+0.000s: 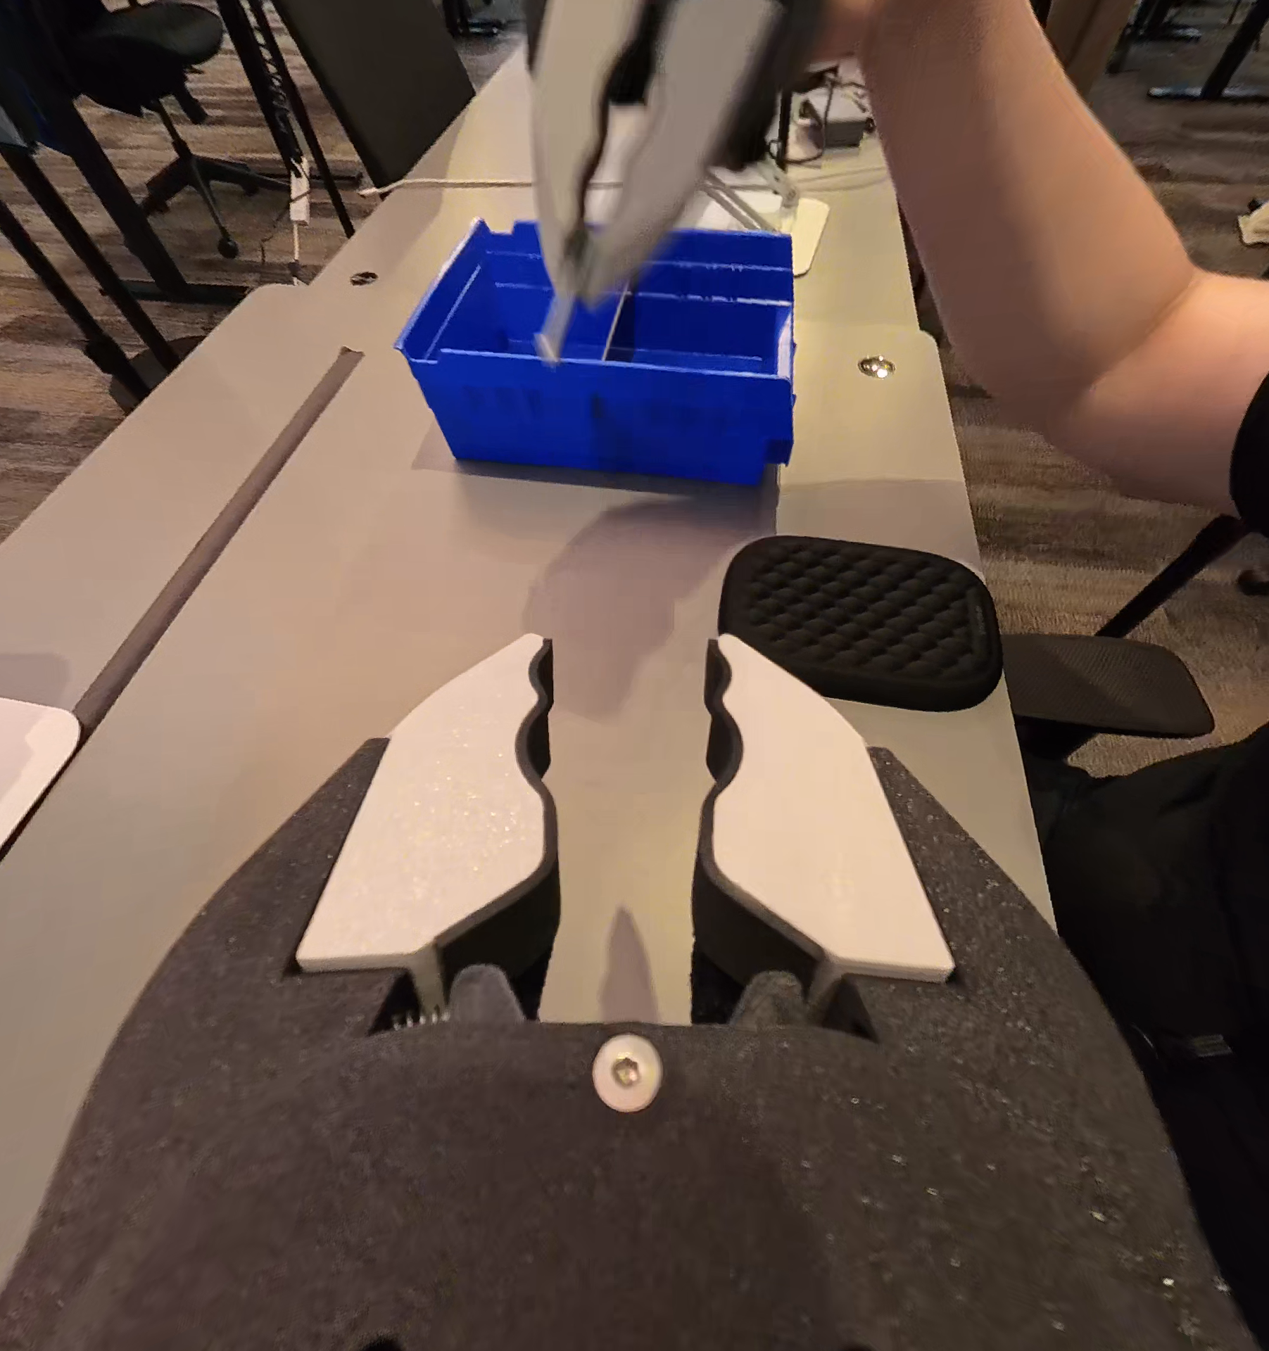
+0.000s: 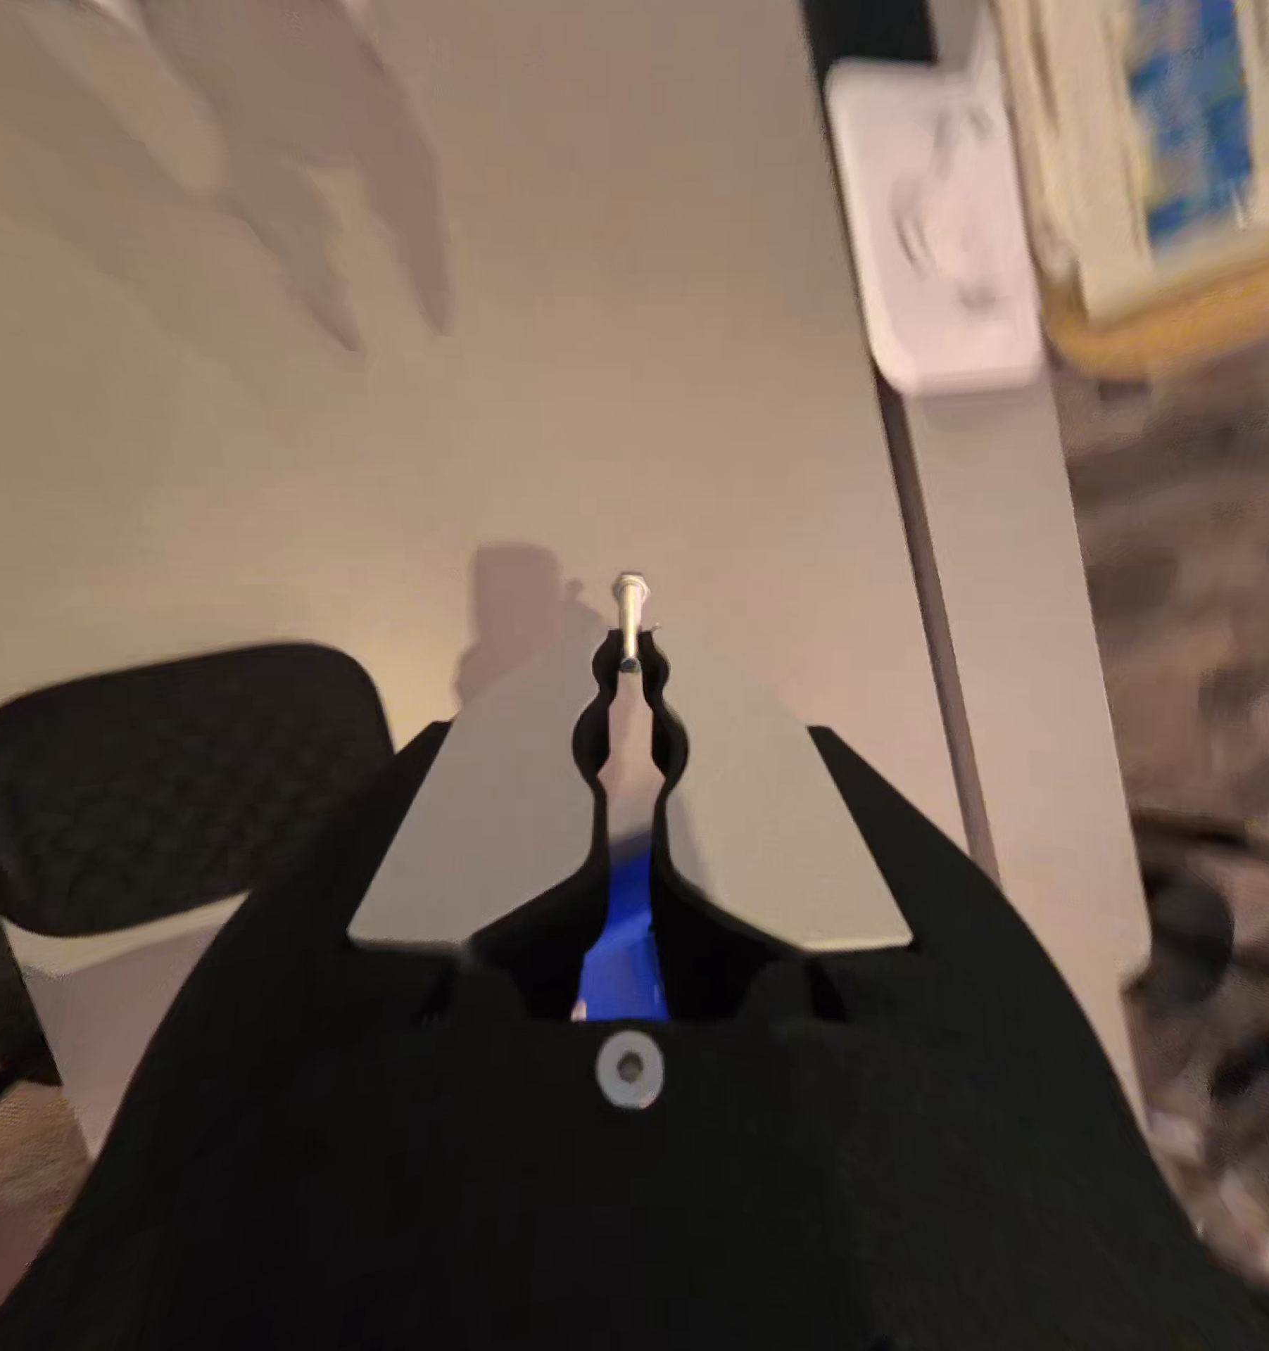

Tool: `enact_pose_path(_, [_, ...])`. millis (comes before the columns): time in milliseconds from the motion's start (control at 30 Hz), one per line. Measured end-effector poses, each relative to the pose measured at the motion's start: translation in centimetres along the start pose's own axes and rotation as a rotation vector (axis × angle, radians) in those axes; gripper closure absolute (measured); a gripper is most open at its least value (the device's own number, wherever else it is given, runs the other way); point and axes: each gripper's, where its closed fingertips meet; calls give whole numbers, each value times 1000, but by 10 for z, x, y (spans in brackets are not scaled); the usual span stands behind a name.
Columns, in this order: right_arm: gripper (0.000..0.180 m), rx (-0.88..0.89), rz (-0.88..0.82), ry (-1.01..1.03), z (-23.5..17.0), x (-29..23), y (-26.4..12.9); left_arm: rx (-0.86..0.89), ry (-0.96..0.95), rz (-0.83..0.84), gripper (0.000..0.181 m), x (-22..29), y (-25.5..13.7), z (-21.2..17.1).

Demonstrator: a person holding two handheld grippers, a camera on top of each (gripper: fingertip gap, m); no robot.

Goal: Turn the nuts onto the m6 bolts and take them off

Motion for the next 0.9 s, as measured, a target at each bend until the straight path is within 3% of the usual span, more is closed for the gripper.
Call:
enact_pose_path(133, [175,-267,-101,365,-133,55,-20,-16,6,23,144,-4,-1,-2])
enact_pose_path(200, [175,-421,-50,496,-194,55,-16,-35,10,35,144,-6,1,-5])
enact_pose_path(333, [174,-591,97,628,-268,36,9,-55,7,36,144,-7,5,-9])
enact_pose_path(467, [174,-655,218,665,-298,22,34,-80,-7,37,145,-12,8,-14])
enact_pose_path(667, [174,-657,354,688,-308,11,55,-100,-23,35,145,-18,10,-17])
enact_pose_path(900, [165,-527,226,676,-308,40,70,-107,-37,31,147,-22,12,-17])
Point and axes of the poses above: each gripper's, where its closed fingertips meet, y out along the fingers, z out of its top, x = y × z across the jaws, and after that the axes turned 12 degrees about -y, right-handed
